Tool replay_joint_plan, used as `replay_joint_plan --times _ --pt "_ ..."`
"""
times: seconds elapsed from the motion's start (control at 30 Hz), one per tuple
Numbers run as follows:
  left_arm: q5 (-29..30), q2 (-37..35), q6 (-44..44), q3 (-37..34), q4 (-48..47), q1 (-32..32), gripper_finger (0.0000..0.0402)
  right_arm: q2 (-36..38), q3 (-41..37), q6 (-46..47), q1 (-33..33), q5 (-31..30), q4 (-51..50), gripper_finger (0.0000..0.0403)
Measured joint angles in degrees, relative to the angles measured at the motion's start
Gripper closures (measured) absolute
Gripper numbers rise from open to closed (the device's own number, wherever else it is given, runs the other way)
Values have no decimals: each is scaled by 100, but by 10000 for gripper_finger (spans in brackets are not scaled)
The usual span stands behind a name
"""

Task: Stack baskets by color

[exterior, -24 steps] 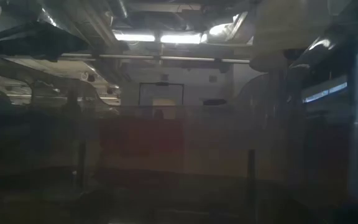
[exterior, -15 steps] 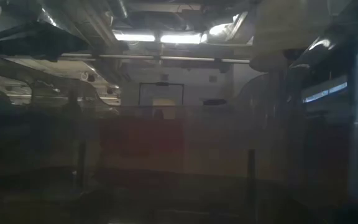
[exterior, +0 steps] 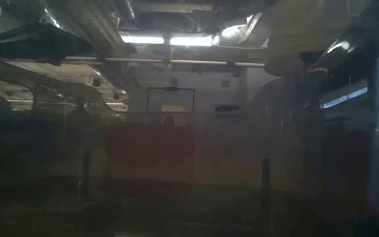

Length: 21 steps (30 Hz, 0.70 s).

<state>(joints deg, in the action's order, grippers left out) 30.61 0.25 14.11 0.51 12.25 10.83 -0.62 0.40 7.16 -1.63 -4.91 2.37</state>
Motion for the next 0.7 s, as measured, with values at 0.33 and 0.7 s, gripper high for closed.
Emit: replay_joint_plan --times 0.33,0.7 --pt "1 -2 0 -1 0 1 269 2 0 -4 -2 0 0 344" --pt "1 0 0 -1 0 1 269 0 2 -27 2 -56 28 344"
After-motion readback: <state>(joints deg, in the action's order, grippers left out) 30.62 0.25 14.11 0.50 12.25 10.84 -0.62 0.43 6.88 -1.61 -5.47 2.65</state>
